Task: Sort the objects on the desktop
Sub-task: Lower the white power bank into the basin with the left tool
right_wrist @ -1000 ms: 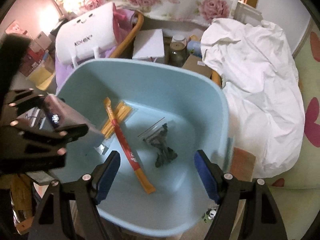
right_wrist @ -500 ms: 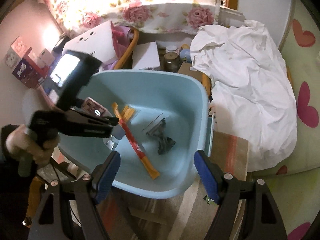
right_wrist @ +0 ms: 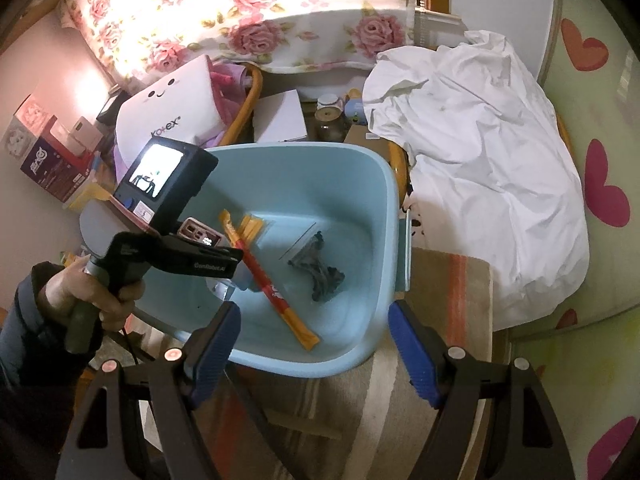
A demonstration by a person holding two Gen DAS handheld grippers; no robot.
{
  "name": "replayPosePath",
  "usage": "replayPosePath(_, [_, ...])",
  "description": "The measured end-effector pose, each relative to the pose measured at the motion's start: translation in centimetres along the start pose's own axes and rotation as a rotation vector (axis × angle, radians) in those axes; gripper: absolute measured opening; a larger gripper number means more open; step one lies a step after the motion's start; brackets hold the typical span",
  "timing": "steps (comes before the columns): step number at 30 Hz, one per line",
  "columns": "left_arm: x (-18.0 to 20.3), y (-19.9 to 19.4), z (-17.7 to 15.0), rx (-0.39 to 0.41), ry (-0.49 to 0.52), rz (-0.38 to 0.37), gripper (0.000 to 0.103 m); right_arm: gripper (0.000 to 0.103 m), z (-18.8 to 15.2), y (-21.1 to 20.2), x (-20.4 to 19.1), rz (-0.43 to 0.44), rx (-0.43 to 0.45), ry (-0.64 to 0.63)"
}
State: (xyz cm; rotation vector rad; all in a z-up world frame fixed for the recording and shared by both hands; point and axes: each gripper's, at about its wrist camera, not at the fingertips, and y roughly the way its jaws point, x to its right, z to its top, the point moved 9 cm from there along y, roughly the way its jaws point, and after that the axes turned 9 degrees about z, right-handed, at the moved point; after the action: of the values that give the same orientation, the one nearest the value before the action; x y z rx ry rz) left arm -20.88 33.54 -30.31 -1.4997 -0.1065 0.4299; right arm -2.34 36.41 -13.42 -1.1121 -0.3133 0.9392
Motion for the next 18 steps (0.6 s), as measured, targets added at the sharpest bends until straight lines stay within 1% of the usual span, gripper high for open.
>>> replayPosePath(8, [0.0, -0.2, -0.2, 0.014, 0.002, -0.004, 0.075, 0.08, -0.2, 0.1, -0.3, 0.004, -0.001, 0.007])
replayPosePath(18, [0.6, -0.3, -1.2, 0.025, 0.046, 0.043, 0.076, 0.08, -0.7, 0.2, -0.4, 0.012, -0.006, 0.016])
